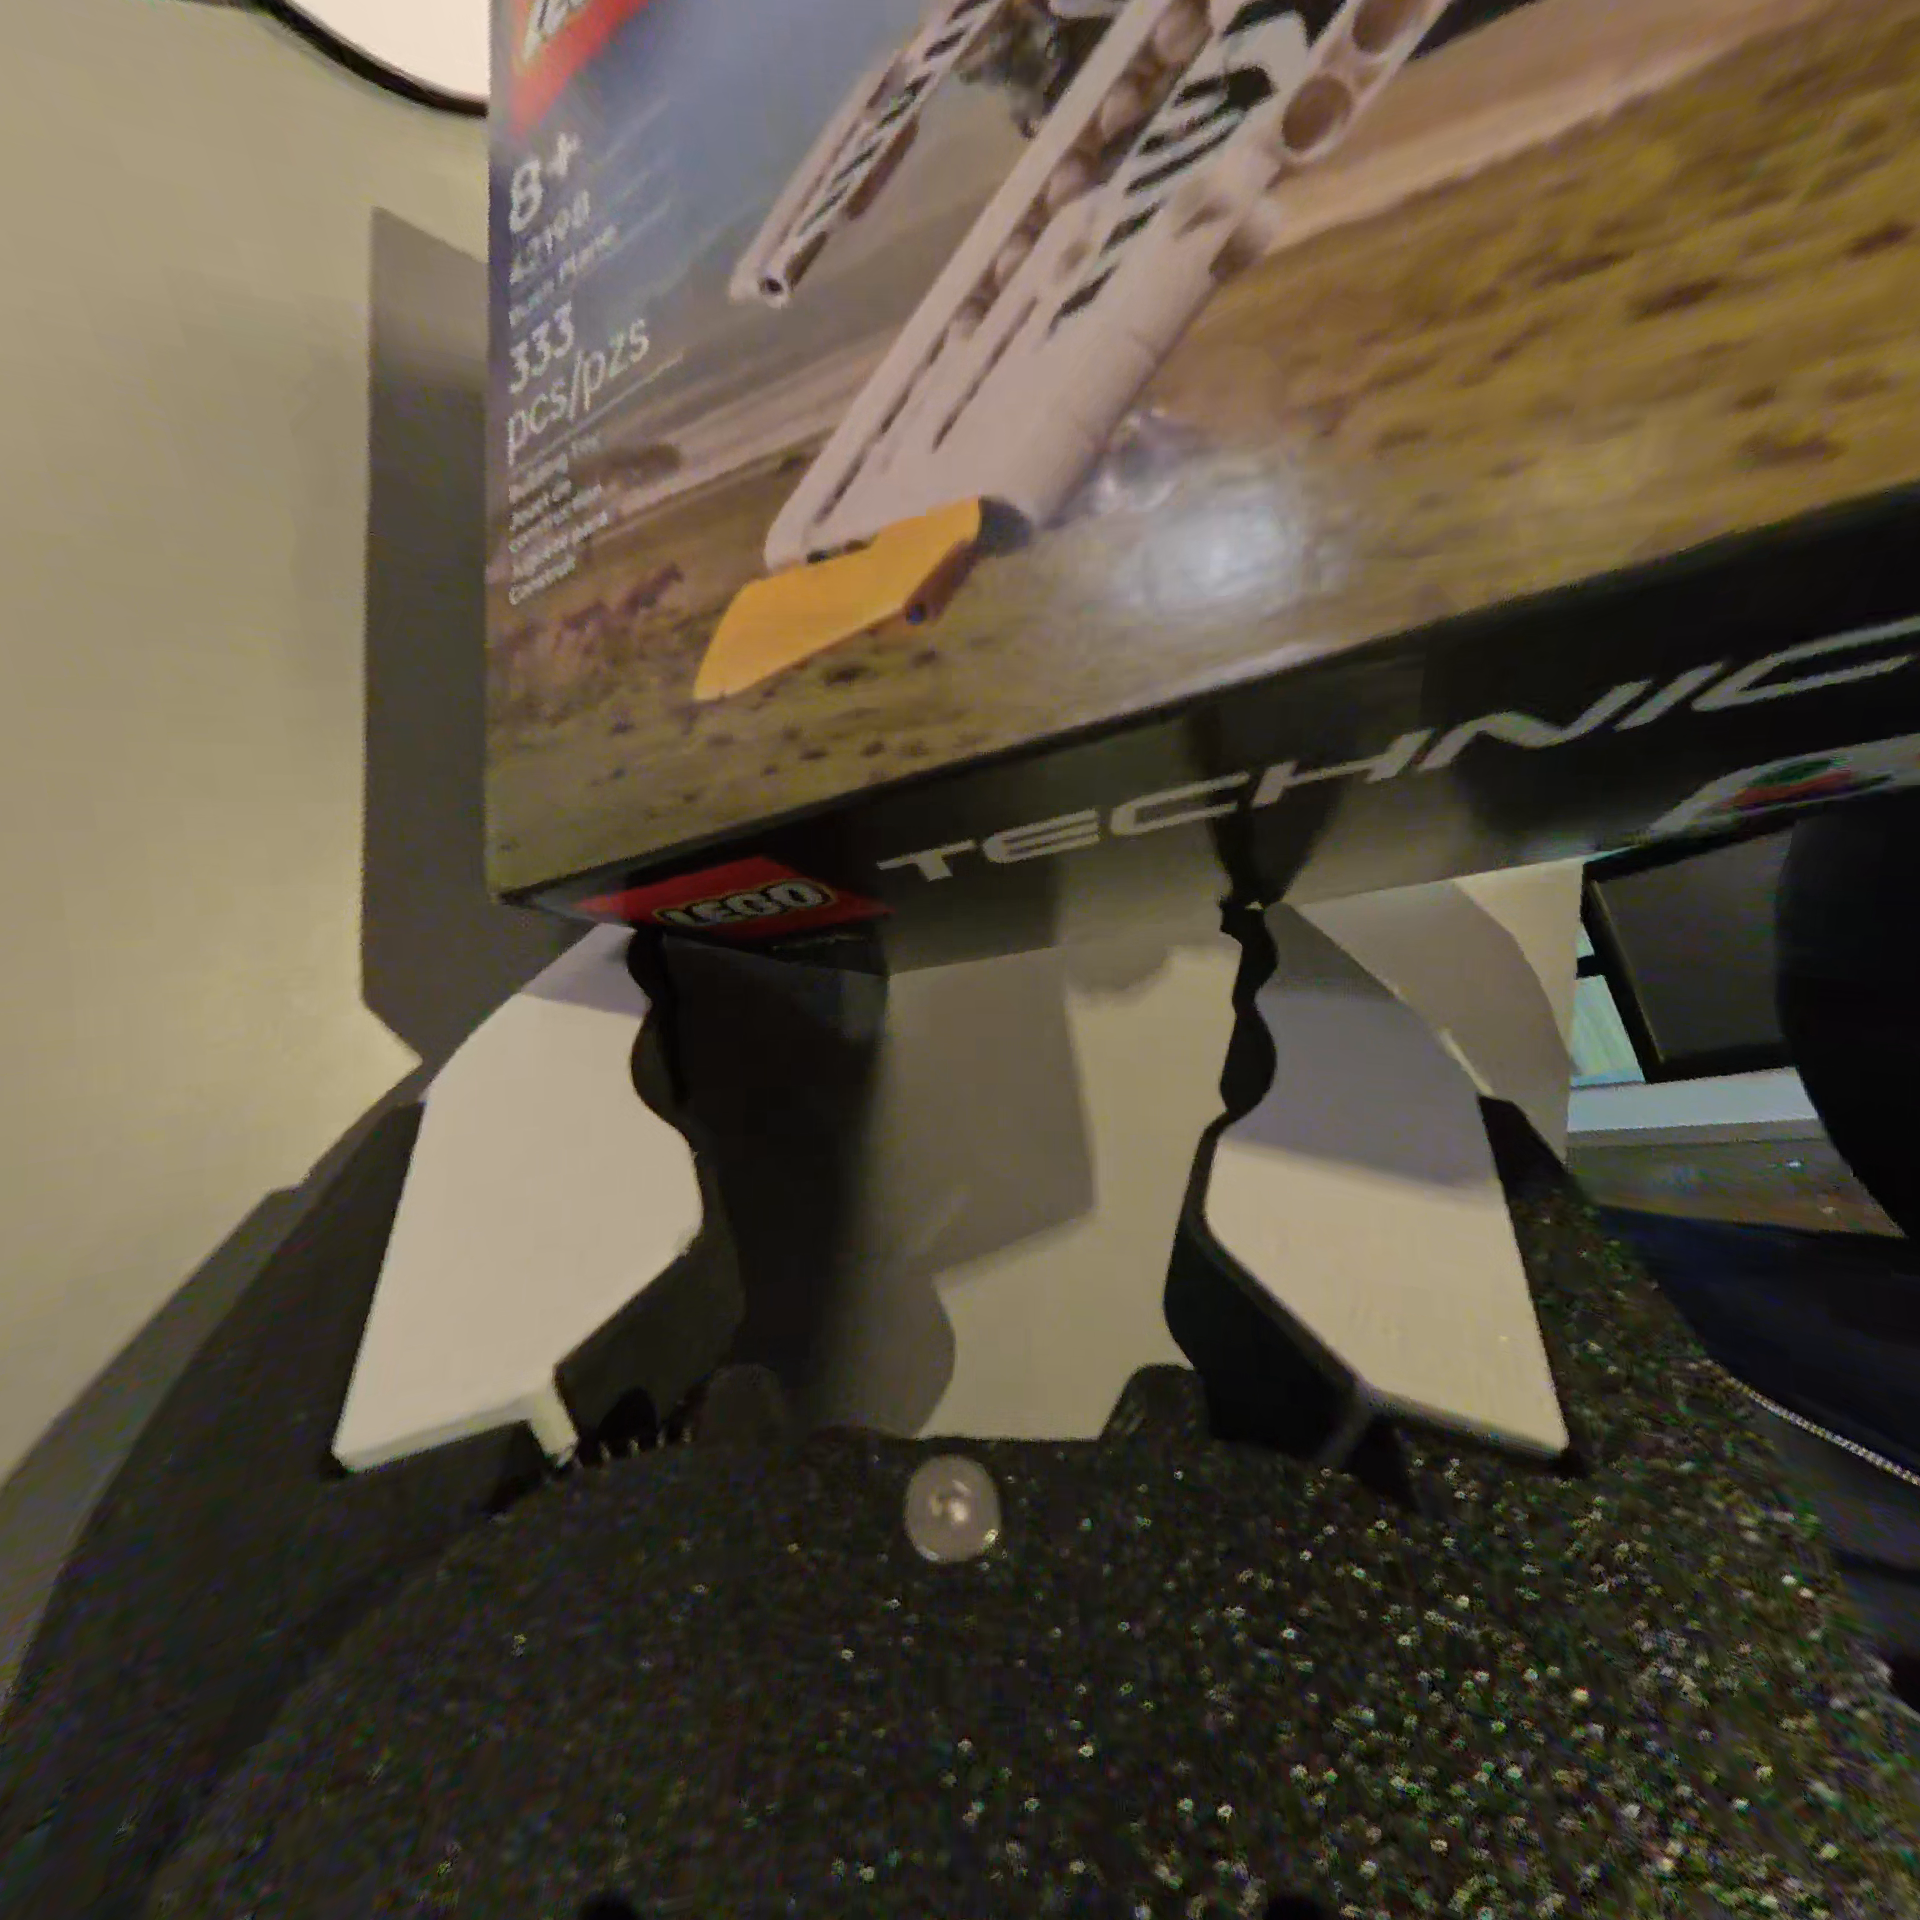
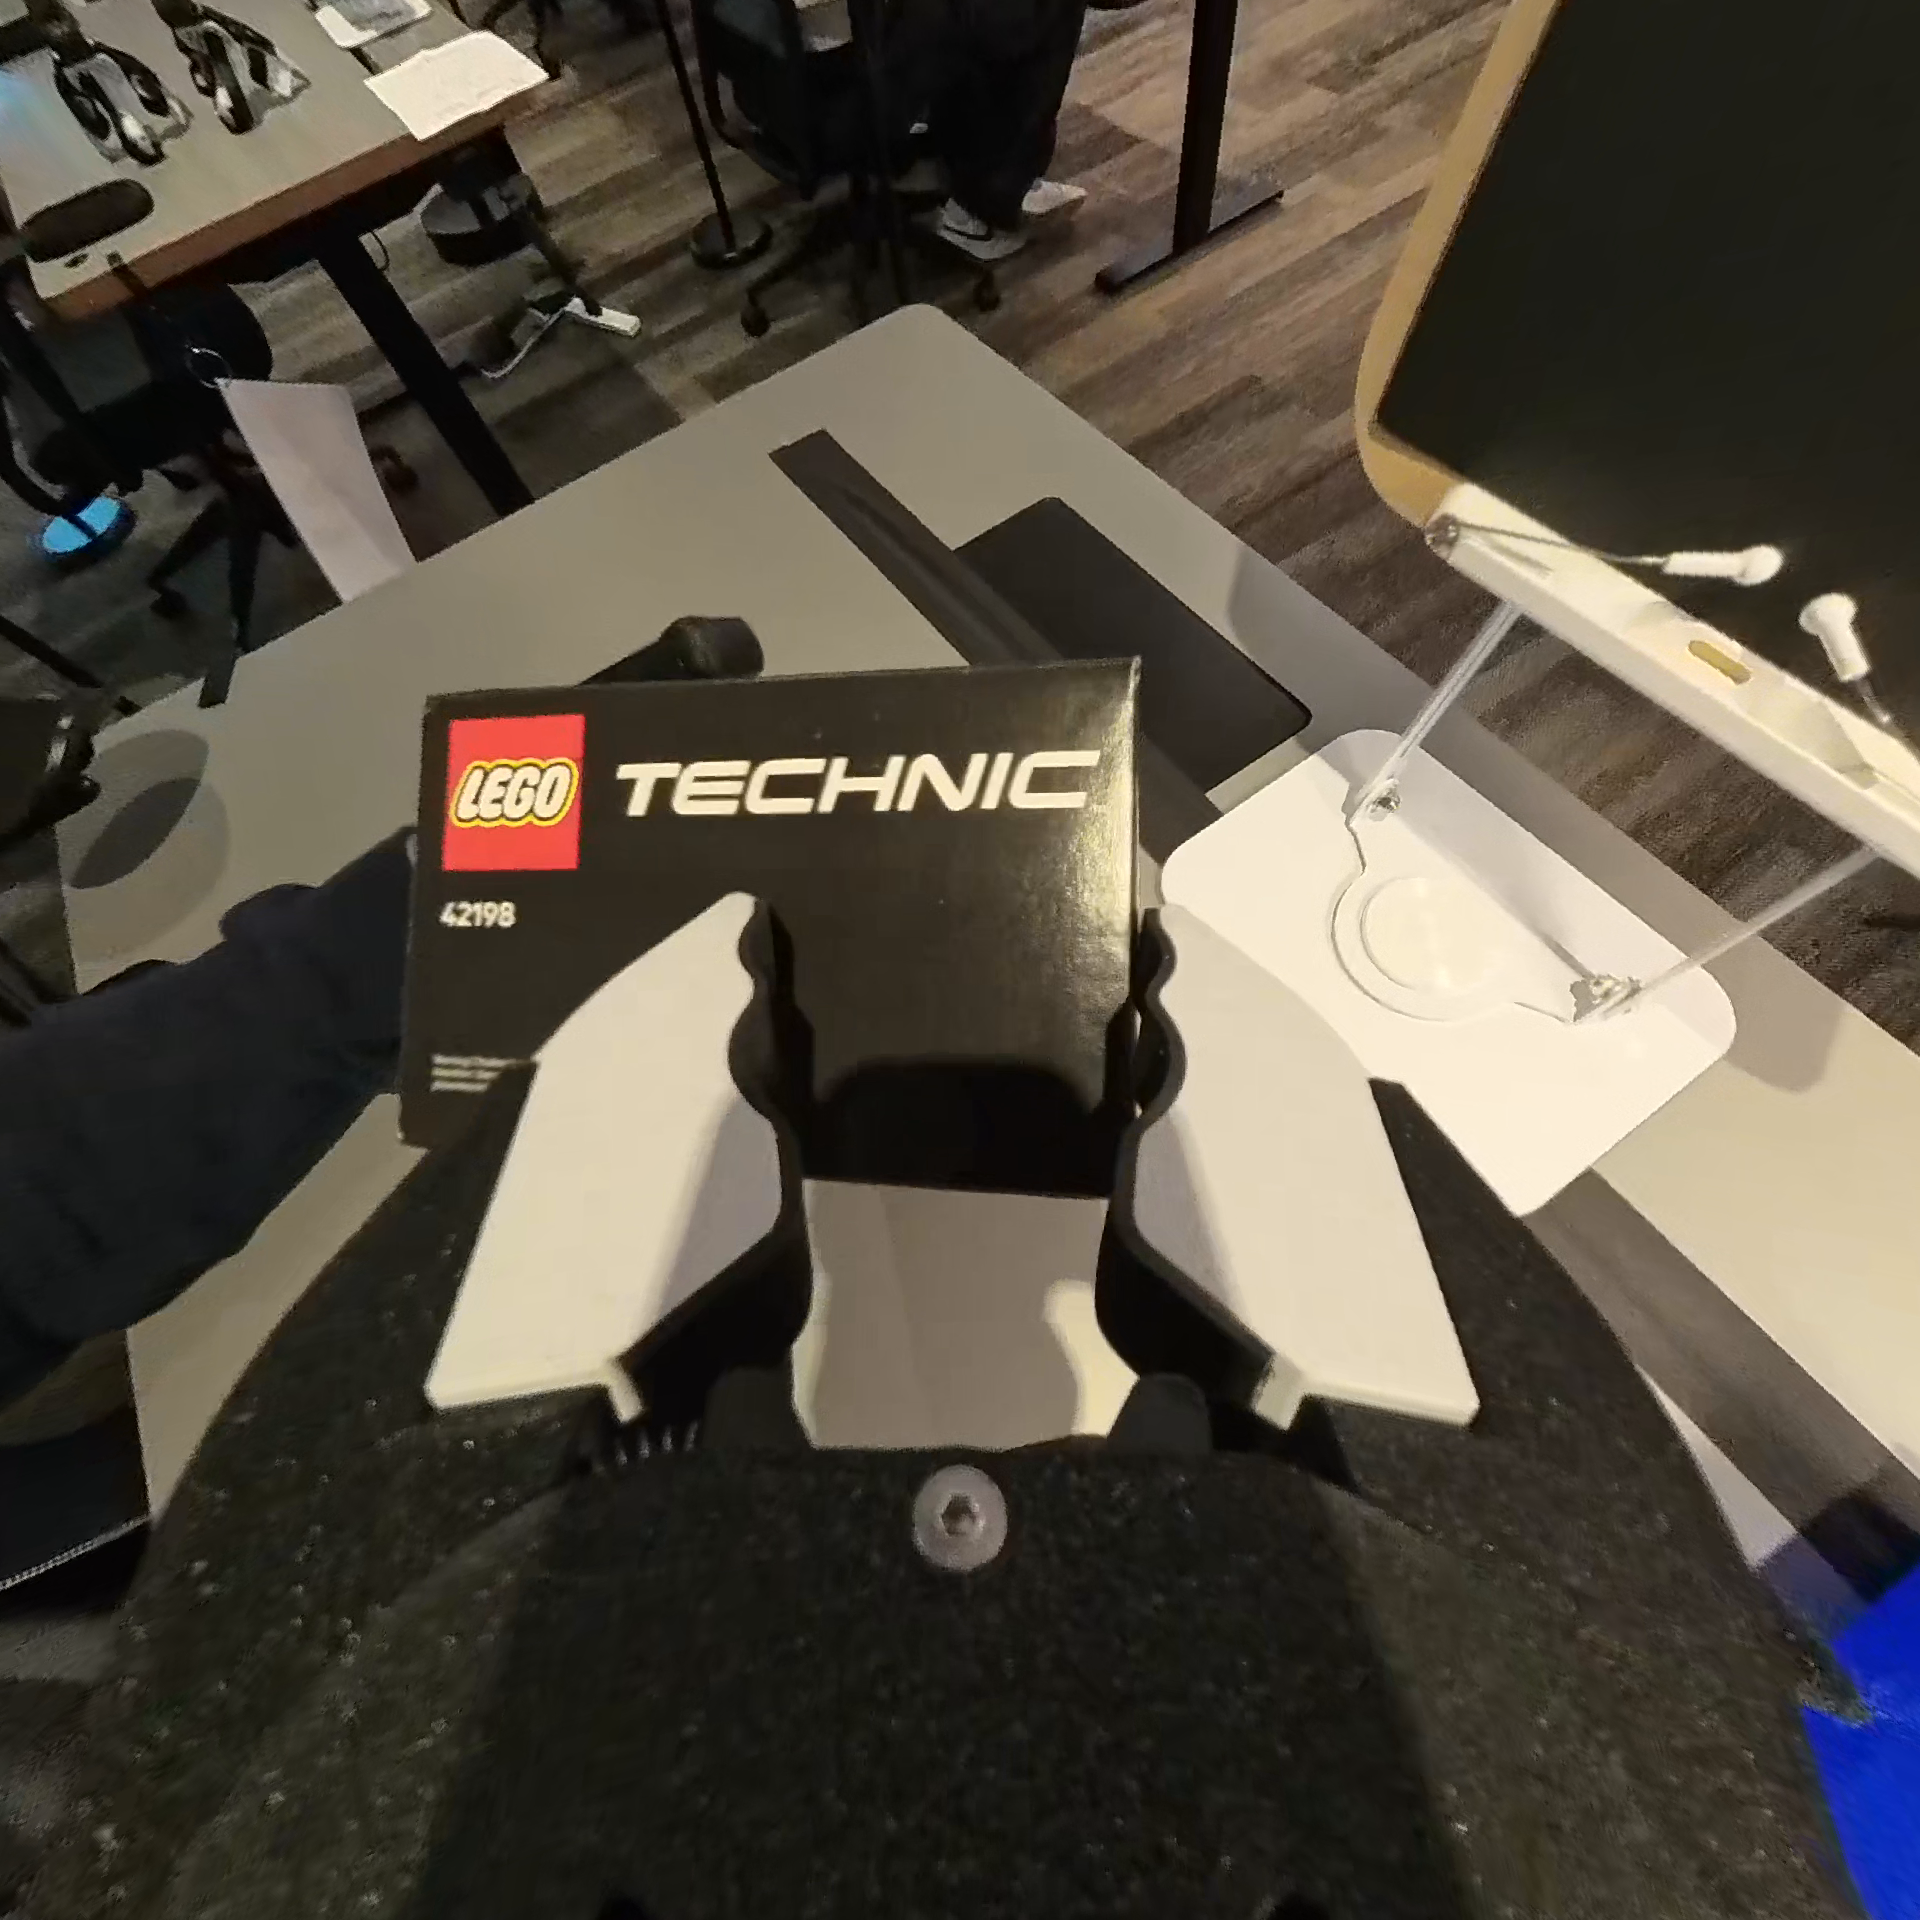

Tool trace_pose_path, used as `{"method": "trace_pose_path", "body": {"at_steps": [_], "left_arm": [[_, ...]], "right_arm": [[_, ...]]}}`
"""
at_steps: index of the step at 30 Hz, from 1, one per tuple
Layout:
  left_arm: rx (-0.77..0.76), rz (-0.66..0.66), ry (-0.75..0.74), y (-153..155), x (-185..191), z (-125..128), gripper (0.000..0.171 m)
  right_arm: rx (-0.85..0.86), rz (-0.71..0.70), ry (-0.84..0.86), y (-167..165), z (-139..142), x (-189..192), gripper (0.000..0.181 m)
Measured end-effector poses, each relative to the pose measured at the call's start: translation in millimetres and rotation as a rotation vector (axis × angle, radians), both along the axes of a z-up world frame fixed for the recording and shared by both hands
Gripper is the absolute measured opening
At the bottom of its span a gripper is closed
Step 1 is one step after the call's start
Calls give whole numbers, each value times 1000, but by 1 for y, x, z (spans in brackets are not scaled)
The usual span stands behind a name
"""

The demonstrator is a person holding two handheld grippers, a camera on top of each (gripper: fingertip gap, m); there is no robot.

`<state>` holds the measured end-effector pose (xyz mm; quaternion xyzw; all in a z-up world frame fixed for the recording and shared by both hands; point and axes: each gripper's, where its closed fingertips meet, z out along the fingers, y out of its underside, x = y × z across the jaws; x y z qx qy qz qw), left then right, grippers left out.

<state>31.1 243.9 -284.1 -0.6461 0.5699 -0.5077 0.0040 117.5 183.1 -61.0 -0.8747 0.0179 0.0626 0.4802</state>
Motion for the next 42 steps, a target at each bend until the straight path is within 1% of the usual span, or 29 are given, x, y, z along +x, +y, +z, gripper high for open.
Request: {"method": "trace_pose_path", "body": {"at_steps": [3, 4, 5, 7, 9, 11, 15, 17, 19, 21, 23, 25, 27, 28, 30, 33, 35, 37, 38, 42], "left_arm": [[5, 36, -1, 6, 1, 0, 104], [16, 51, -9, 9, 1, 0, 106], [42, 69, -23, 13, 2, 0, 111], [97, 98, -55, 21, 3, 1, 114], [118, 114, -82, 24, 4, 3, 113], [106, 123, -81, 25, 3, 3, 111], [71, 117, -88, 25, 3, 3, 108], [93, 107, -116, 28, 3, 4, 106], [141, 86, -141, 29, 2, 3, 108], [155, 63, -154, 28, 1, 3, 115], [185, 71, -178, 33, 2, 5, 115], [215, 128, -216, 46, 3, 12, 114], [213, 180, -237, 59, 4, 17, 114], [208, 194, -273, 62, 4, 23, 114], [216, 233, -375, 68, 7, 41, 114], [270, 298, -522, 76, 12, 76, 116], [321, 315, -577, 76, 14, 93, 119], [364, 302, -583, 70, 15, 100, 124], [386, 294, -585, 66, 16, 102, 130], [435, 272, -620, 47, 19, 116, 141]], "right_arm": [[-24, -22, -2, 5, -2, 9, 66], [-13, -29, 2, 8, -1, 11, 62], [-5, -36, 13, 12, 1, 13, 59], [3, -49, 15, 19, 2, 14, 56], [7, -64, 9, 24, 3, 14, 56], [7, -74, 7, 28, 4, 14, 56], [-9, -80, -4, 36, 5, 15, 56], [-20, -80, -5, 41, 5, 16, 55], [-24, -78, -4, 47, 6, 17, 54], [-27, -80, 0, 53, 6, 19, 53], [-30, -82, -1, 60, 6, 21, 51], [-27, -84, 3, 68, 6, 22, 51], [-27, -87, 3, 77, 5, 24, 50], [-29, -90, 2, 81, 5, 25, 50], [-35, -97, 0, 89, 4, 26, 50], [-44, -105, -1, 99, 3, 28, 50], [-47, -109, 0, 103, 3, 29, 50], [-45, -111, -2, 104, 3, 30, 50], [-41, -109, -2, 104, 3, 30, 50], [-19, -106, -8, 102, 5, 29, 49]]}}
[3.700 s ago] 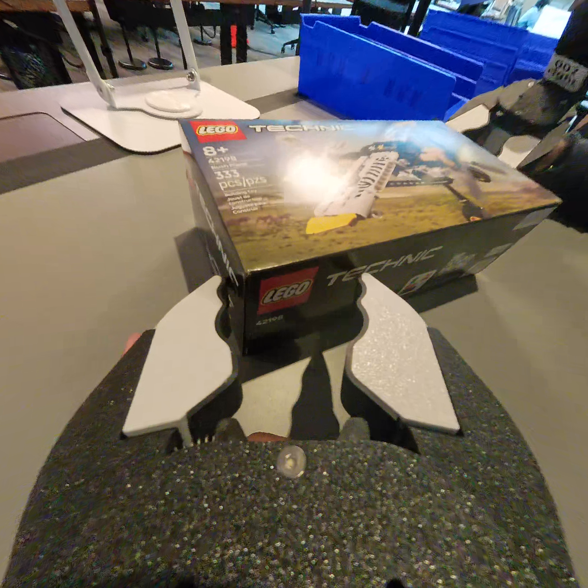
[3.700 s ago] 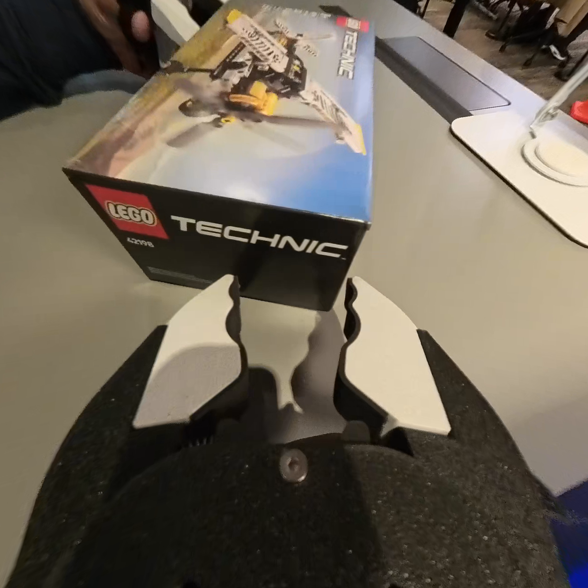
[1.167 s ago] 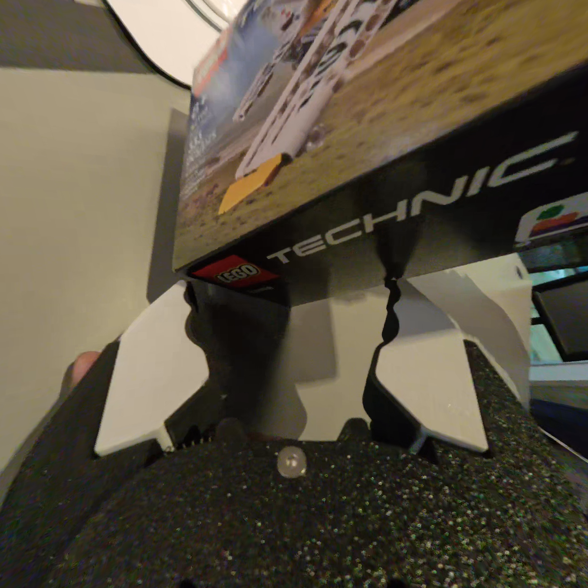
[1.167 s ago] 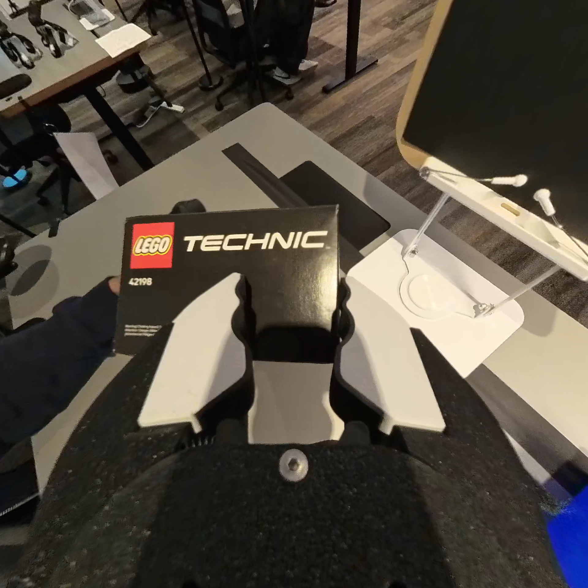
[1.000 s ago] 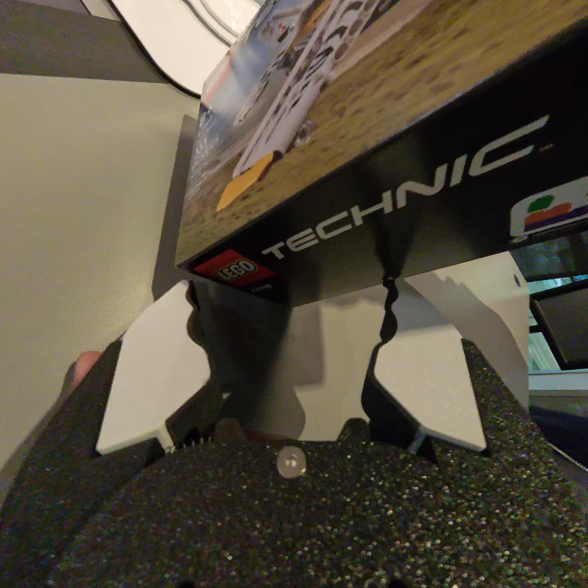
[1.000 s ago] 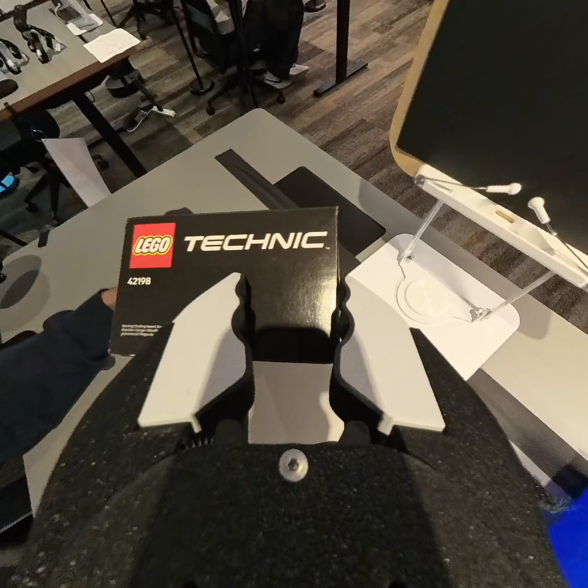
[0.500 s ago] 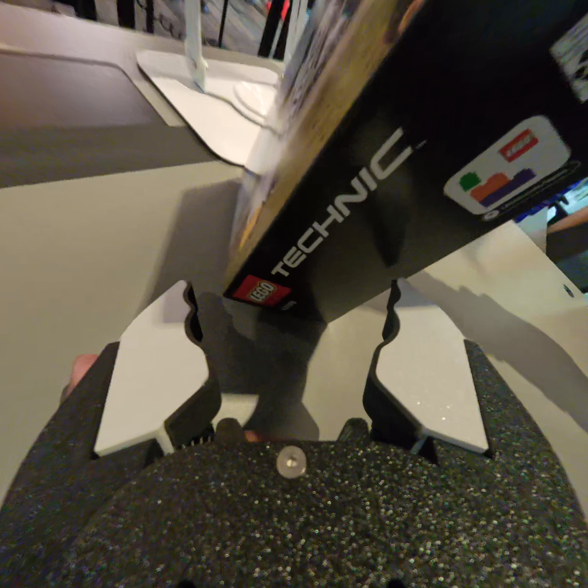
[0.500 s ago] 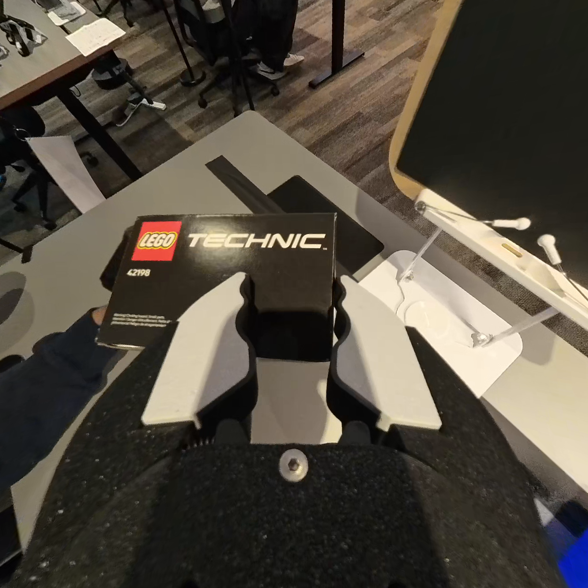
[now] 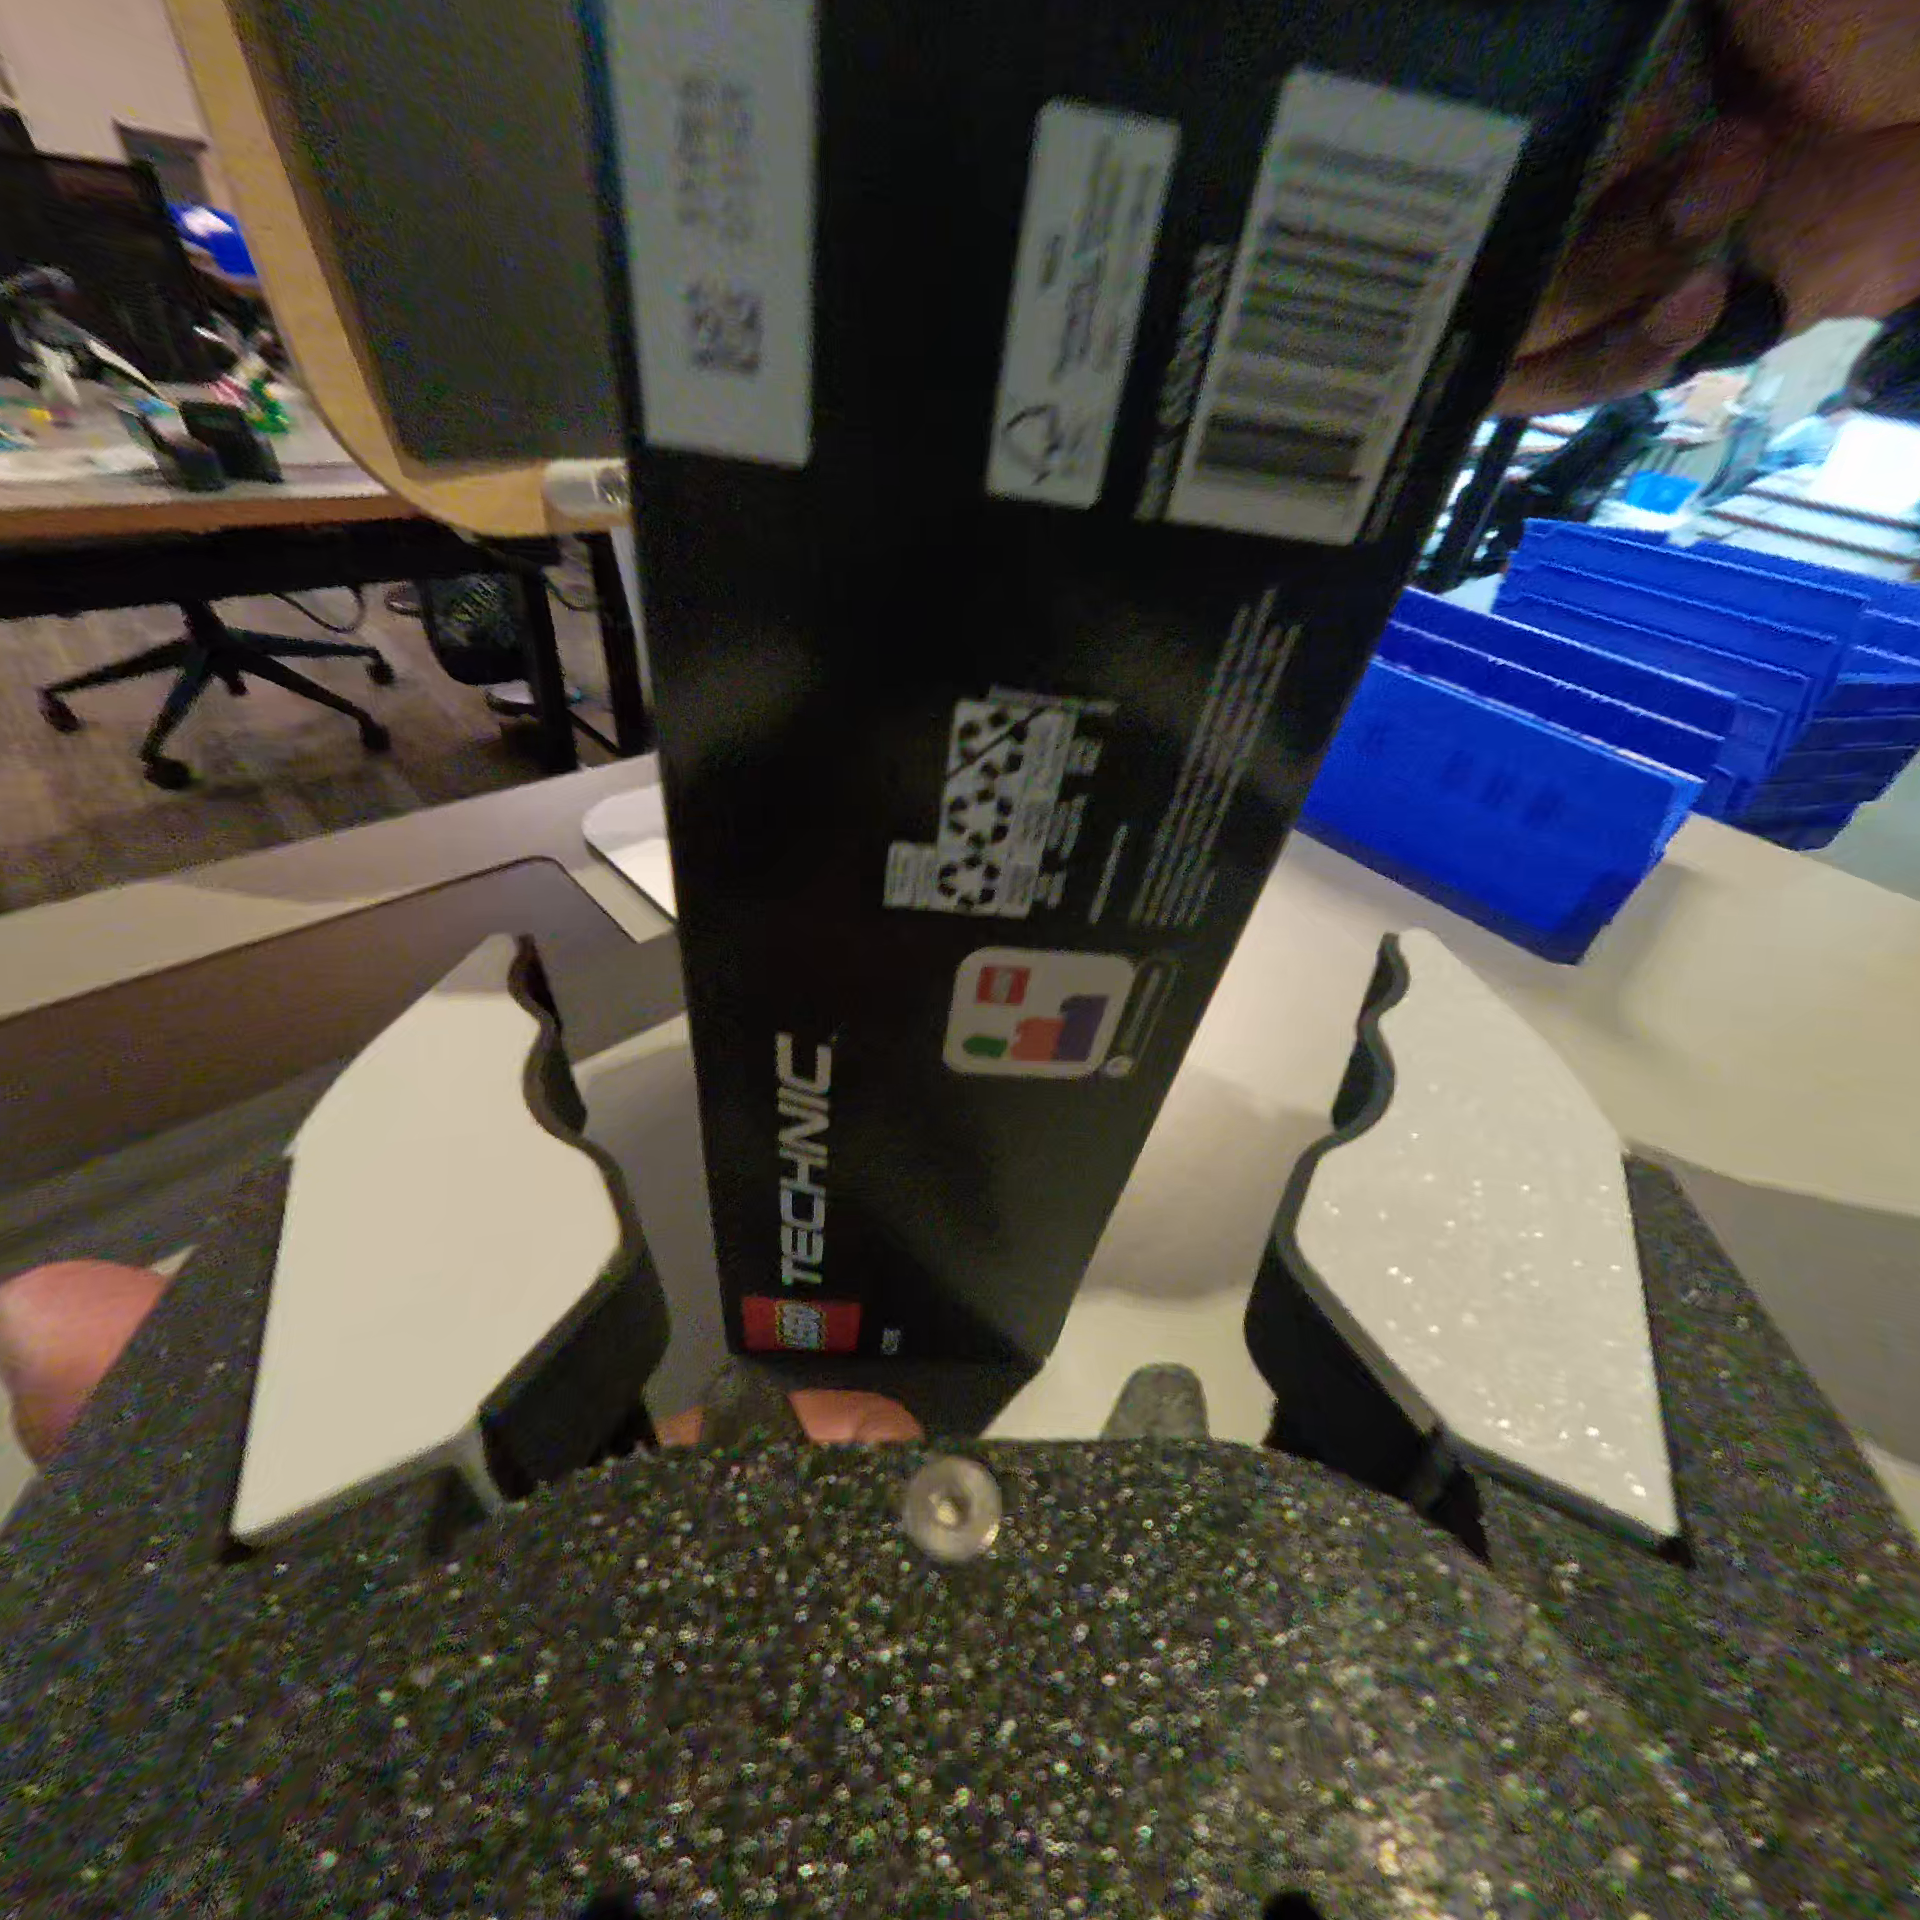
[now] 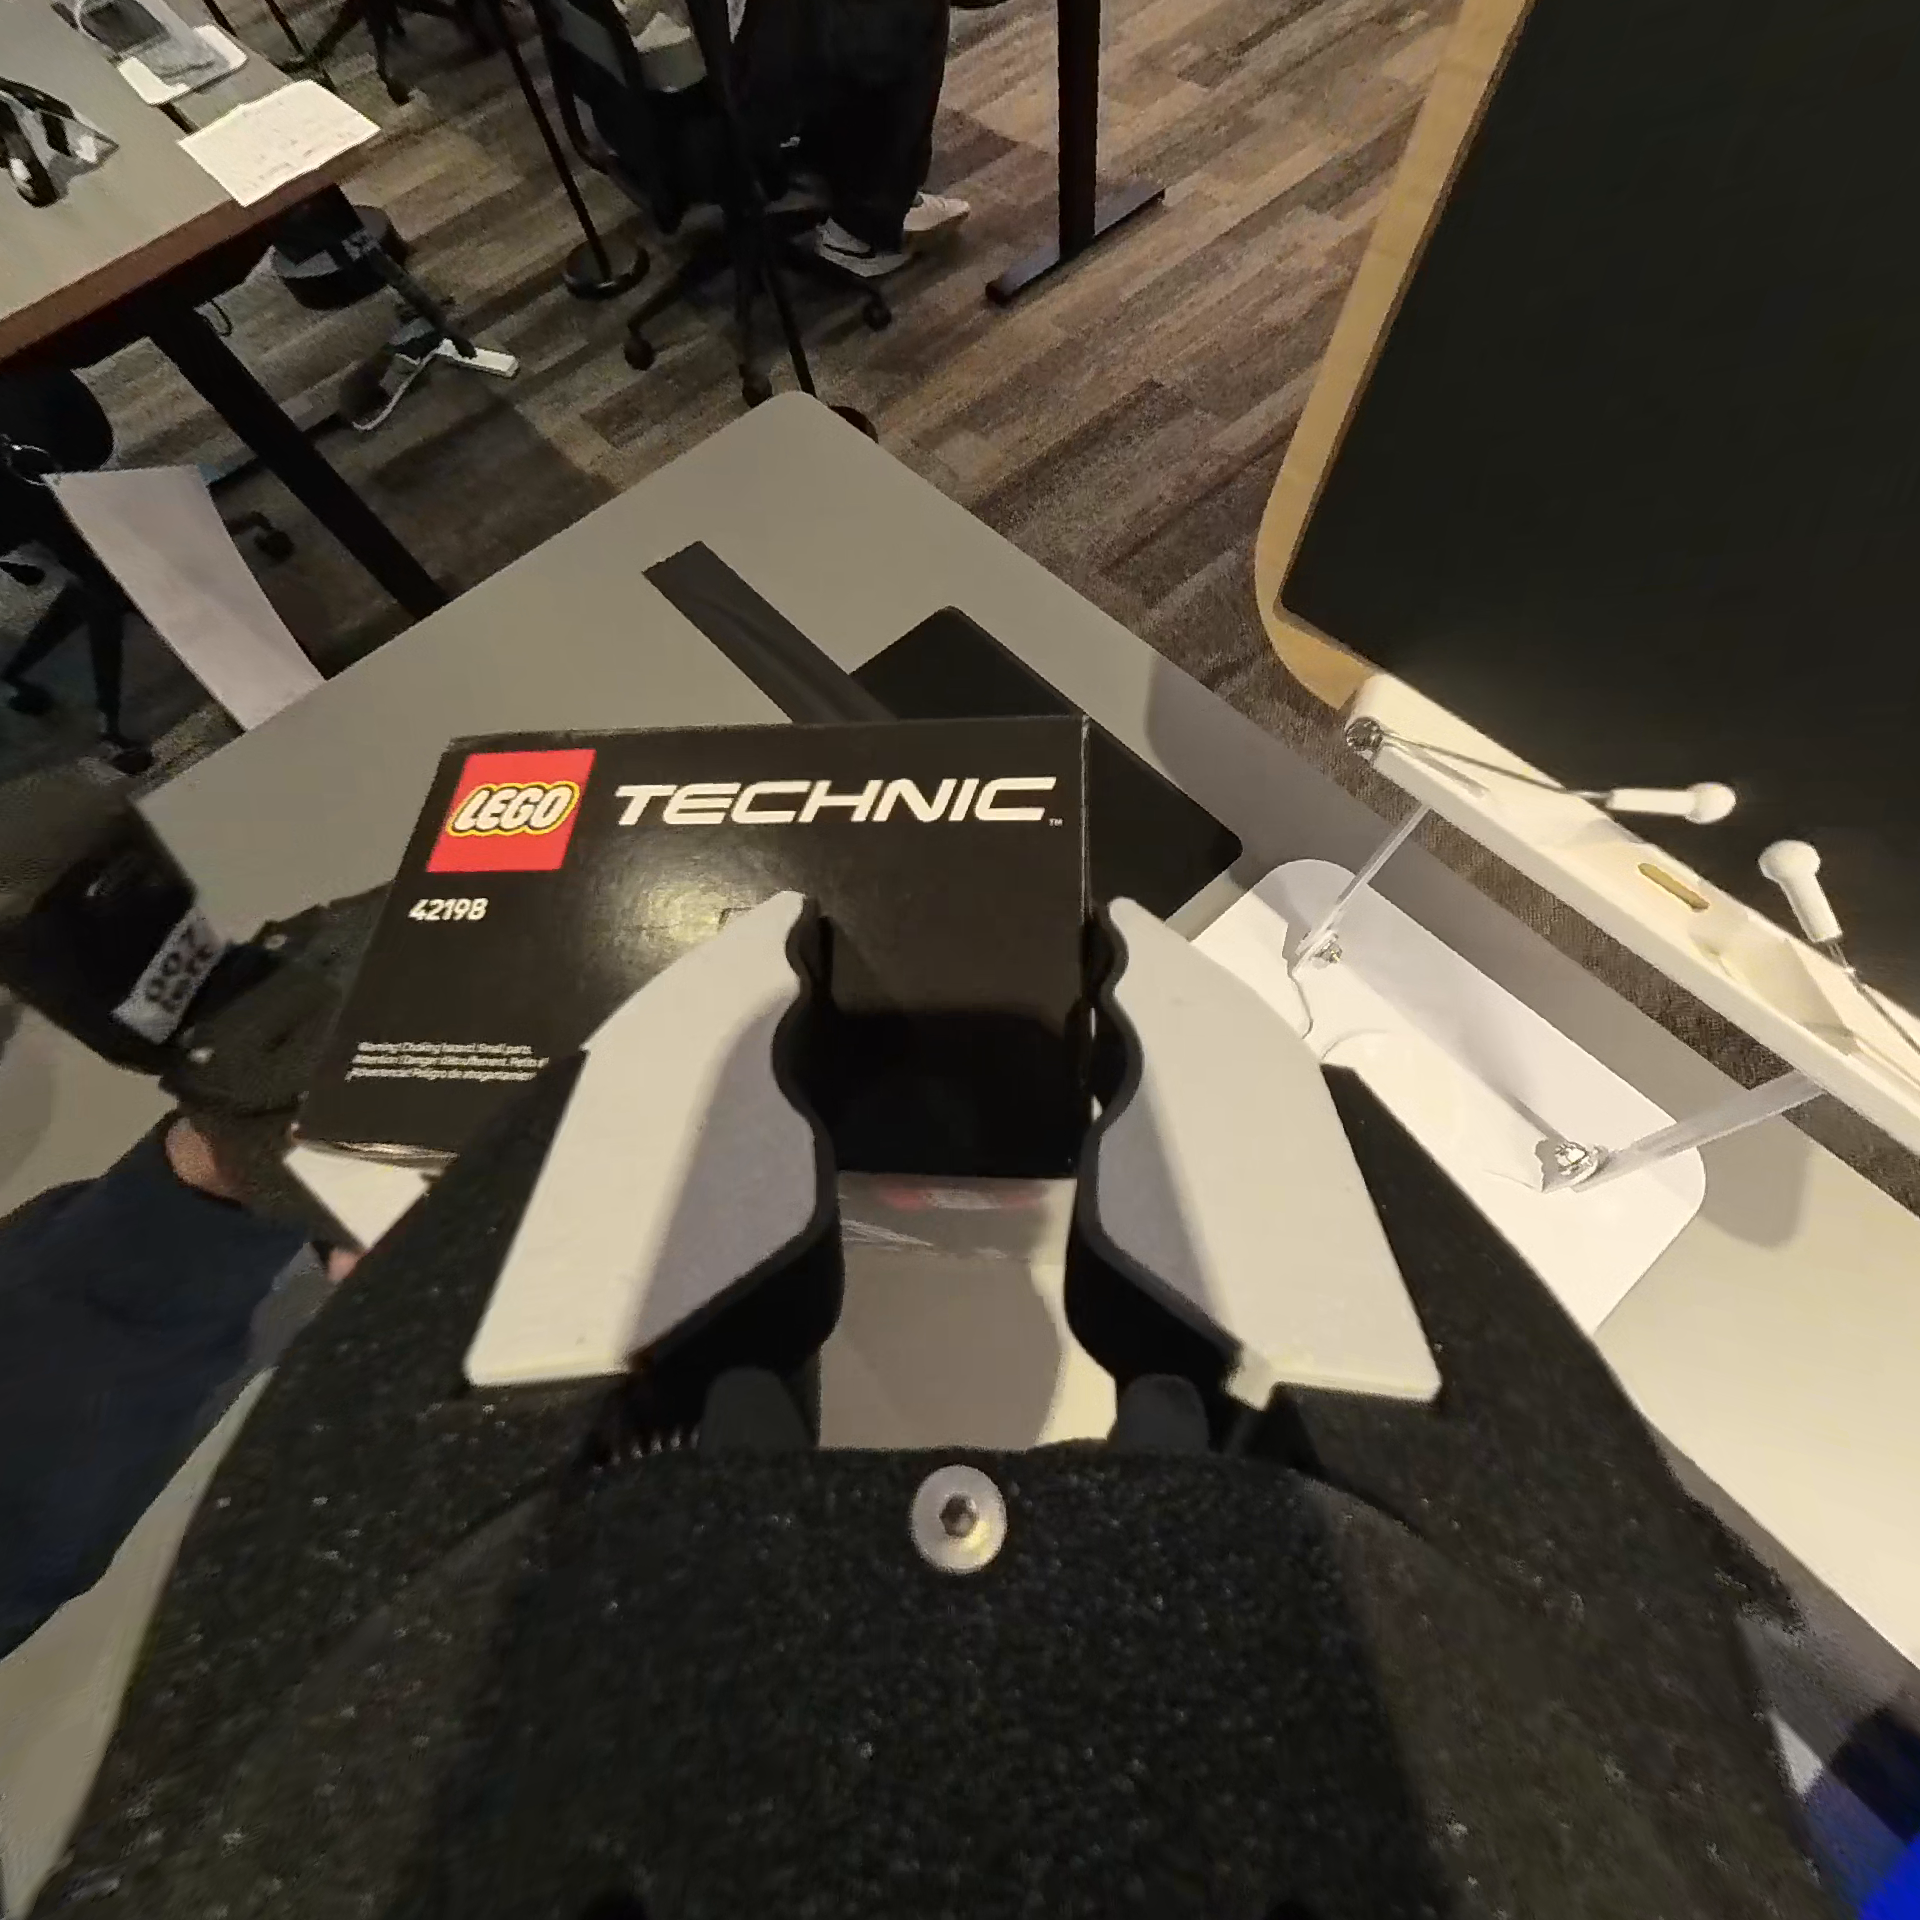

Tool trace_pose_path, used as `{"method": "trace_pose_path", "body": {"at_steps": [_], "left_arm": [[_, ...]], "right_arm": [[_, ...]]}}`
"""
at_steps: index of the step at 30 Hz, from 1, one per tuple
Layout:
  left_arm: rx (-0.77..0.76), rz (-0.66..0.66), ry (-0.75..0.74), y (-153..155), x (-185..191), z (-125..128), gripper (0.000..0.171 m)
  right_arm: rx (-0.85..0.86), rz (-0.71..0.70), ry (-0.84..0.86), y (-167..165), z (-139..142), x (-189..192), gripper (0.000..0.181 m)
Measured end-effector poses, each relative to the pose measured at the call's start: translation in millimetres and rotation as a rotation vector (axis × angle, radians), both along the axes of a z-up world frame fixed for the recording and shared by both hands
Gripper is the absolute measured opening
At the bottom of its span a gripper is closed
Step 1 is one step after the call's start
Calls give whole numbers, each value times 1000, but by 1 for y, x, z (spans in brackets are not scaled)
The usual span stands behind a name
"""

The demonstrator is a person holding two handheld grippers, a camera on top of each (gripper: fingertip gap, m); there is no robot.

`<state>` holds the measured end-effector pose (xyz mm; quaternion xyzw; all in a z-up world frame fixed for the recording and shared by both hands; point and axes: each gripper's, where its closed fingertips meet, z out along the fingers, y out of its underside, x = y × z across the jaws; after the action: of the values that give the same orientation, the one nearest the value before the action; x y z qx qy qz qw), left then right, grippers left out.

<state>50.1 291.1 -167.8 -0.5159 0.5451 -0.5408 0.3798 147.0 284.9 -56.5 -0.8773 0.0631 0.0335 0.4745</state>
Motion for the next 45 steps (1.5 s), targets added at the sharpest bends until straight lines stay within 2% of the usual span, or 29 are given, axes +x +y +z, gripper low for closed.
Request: {"method": "trace_pose_path", "body": {"at_steps": [4, 8, 11, 15, 18, 23, 27, 32, 37, 42, 45], "left_arm": [[84, 104, -9, 0, 8, 11, 146], [86, 188, -12, 9, 17, 12, 146], [76, 161, 9, 4, 26, 6, 147], [157, 170, 66, -1, 40, -9, 141], [176, 175, 39, 0, 44, -9, 139], [211, 109, 67, -10, 45, -11, 138], [195, -34, 65, -40, 41, -12, 137], [224, -262, 112, -101, 23, -17, 137], [244, -466, 118, -168, -7, -18, 137], [247, -527, 104, -204, -23, -18, 137], [250, -533, 104, -210, -25, -18, 137]], "right_arm": [[34, -5, -73, -12, 8, 0, 45], [88, -8, -89, -41, 17, -2, 44], [80, -10, -105, -69, 8, -1, 42], [42, -9, -126, -106, -14, -1, 41], [19, -1, -152, -128, -27, -1, 41], [0, 58, -240, -149, -24, -4, 40], [-14, 139, -341, -155, -4, -15, 40], [-80, 314, -496, -162, 22, -49, 41], [-209, 538, -542, -179, 15, -103, 50], [-304, 667, -530, -203, 9, -137, 68], [-334, 659, -531, -205, 5, -140, 71]]}}
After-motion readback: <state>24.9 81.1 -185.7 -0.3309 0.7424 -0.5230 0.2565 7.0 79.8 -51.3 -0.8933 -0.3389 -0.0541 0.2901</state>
